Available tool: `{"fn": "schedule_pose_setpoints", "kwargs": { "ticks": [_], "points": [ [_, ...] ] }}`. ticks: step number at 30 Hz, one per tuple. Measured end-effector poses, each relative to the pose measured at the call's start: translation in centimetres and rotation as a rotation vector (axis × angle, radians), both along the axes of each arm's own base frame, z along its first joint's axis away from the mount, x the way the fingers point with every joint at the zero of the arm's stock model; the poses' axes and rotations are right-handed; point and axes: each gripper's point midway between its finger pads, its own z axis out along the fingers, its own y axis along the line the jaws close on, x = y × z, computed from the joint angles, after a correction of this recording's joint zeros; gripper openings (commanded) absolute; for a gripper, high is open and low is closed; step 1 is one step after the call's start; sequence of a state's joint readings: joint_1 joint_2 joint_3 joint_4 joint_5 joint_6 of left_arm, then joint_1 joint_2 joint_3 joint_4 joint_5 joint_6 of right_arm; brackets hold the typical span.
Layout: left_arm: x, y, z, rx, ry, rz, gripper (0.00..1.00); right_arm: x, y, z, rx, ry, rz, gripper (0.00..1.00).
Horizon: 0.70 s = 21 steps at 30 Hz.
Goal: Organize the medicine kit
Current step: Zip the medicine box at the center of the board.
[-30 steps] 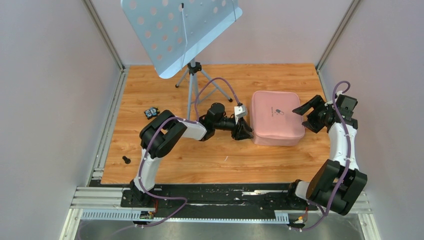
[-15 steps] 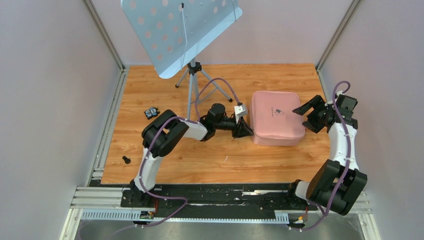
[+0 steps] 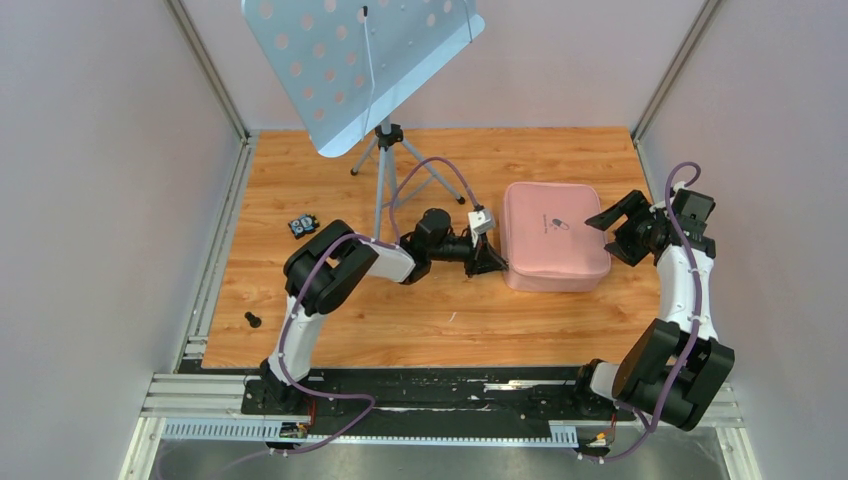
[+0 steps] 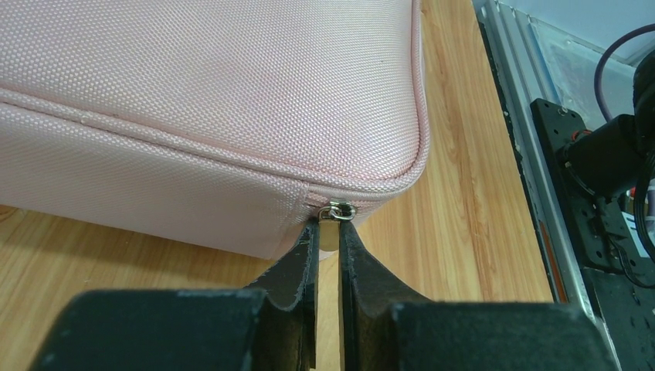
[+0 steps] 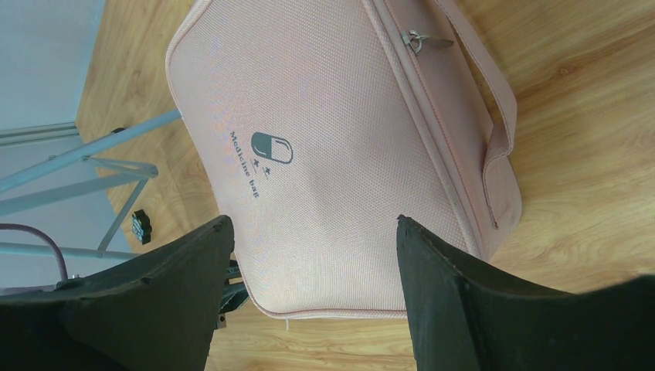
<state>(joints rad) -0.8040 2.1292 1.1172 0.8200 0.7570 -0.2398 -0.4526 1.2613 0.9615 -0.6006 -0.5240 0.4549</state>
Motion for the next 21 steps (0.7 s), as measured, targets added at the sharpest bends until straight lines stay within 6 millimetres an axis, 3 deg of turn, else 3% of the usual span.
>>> {"fn": "schedule_pose_setpoints", "kwargs": {
  "ticks": [11,15,21],
  "points": [
    [0.2,1.3,0.1,0.014,0.004,0.114,0.0,-0.3,-1.3,-0.4,-0.065,0.018,-0.063,0.75],
    [0.4,2.1,0.5,0.028,0.003,0.156,0.0,-1.1,-2.2,-1.4,-0.112,0.051,-0.111,0.69],
    [0.4,2.8,0.4,0.059,0.003,0.185,0.0,-1.2,-1.6,-3.5,-0.073,0.099,-0.073,0.59]
  ]
}}
